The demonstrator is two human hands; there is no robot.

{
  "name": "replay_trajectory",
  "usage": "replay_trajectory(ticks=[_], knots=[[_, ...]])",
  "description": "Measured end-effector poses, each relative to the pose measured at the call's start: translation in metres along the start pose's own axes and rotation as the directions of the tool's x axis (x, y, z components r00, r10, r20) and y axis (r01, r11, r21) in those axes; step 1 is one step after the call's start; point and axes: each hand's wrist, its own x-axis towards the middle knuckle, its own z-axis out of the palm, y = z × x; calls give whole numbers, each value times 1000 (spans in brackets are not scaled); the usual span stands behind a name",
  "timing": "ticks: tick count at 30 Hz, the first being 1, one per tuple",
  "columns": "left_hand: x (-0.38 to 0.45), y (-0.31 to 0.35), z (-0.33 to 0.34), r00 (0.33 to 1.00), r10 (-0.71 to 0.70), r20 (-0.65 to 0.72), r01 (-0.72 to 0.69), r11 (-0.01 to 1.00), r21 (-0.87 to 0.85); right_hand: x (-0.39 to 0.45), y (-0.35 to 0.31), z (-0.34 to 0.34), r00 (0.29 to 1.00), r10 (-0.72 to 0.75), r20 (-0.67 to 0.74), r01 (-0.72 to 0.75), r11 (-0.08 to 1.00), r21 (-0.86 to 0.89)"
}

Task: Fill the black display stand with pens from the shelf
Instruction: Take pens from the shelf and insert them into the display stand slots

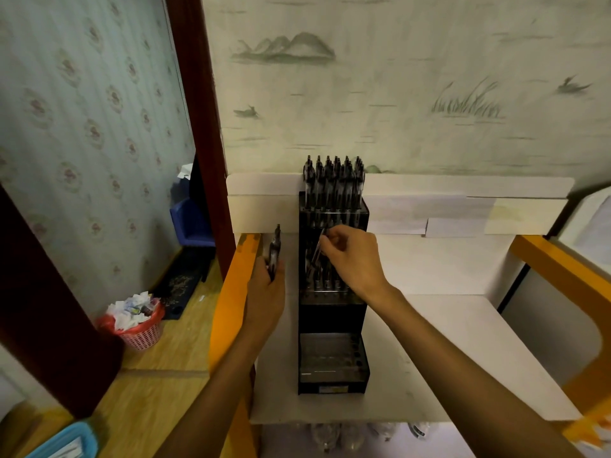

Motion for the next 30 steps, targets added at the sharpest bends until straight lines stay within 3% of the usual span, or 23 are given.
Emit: replay_trajectory(ticks=[9, 13, 21, 25, 30], knots=[[-1, 0, -1, 988, 16, 152, 28, 960, -278, -5, 5, 14, 992, -55, 115, 63, 996, -66], [1, -6, 1, 988, -4, 155, 48, 958, -282, -12, 13, 23, 962, -16, 272, 62, 985, -160], [-1, -1, -4, 956, -42, 292, 132, 946, -295, -15, 18, 24, 967, 46, 252, 11, 975, -221], [-3, 5, -7, 949, -38, 312, 126, 955, -267, -13, 15, 13, 966, 145, 214, -175, 976, 131], [-5, 13, -6, 936, -48, 348, 139, 960, -243, -7, 7, 0, 927, 241, 288, -357, 806, 472]])
